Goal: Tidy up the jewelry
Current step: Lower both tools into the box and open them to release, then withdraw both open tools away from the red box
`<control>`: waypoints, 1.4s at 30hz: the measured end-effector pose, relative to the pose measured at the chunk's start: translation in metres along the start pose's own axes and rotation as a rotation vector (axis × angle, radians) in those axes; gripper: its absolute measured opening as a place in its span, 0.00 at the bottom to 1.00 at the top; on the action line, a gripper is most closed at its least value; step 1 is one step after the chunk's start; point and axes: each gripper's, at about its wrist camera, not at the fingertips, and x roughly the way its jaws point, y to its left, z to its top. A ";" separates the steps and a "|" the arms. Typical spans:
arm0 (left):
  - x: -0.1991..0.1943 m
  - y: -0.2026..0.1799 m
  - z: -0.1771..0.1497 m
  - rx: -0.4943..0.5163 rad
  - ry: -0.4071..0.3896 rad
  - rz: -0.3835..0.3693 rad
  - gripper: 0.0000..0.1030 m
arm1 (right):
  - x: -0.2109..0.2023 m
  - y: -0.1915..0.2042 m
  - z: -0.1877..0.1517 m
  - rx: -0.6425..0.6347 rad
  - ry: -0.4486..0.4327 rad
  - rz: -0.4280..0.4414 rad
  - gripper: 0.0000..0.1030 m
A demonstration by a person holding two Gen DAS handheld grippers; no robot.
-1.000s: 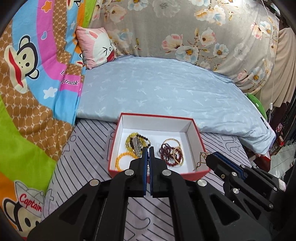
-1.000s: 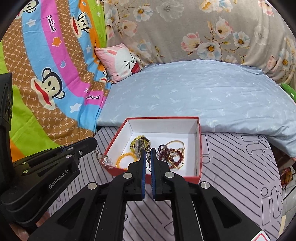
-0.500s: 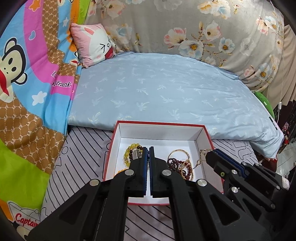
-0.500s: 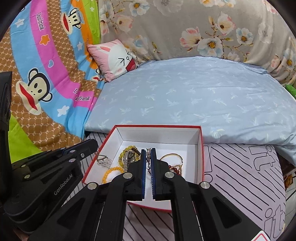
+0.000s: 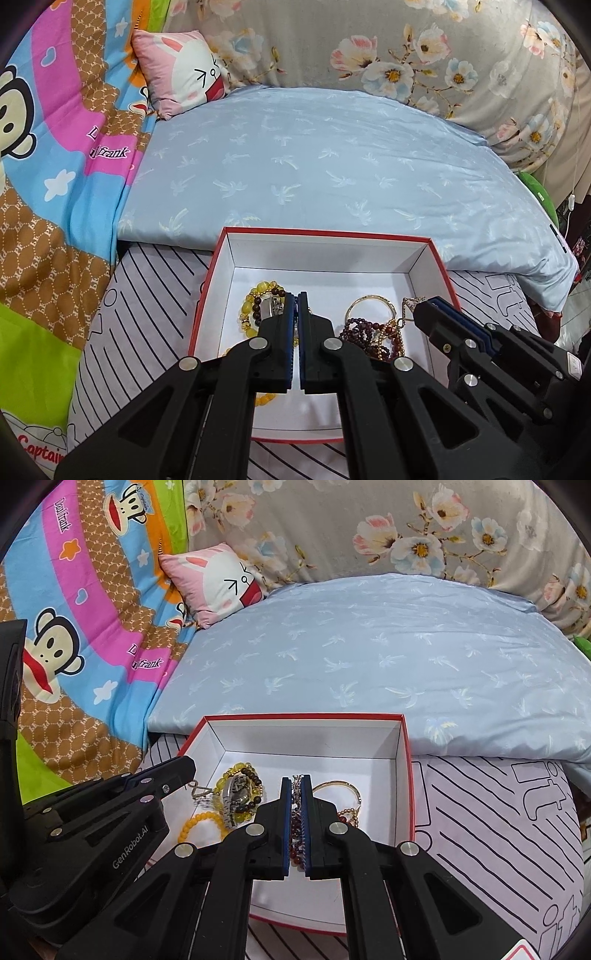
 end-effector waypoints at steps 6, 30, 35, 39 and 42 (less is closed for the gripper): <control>0.010 0.000 -0.002 -0.002 0.011 0.009 0.01 | 0.008 -0.003 -0.002 0.002 0.012 -0.005 0.05; -0.010 0.001 -0.021 -0.013 0.016 0.072 0.23 | -0.021 -0.001 -0.021 0.001 -0.013 -0.073 0.42; -0.025 0.003 -0.031 -0.017 0.021 0.089 0.30 | -0.033 0.002 -0.031 0.009 0.000 -0.084 0.46; -0.039 0.005 -0.040 -0.015 0.012 0.116 0.46 | -0.046 0.004 -0.044 0.011 0.003 -0.105 0.51; -0.047 0.006 -0.047 -0.020 0.014 0.132 0.55 | -0.056 0.004 -0.051 0.014 0.002 -0.119 0.54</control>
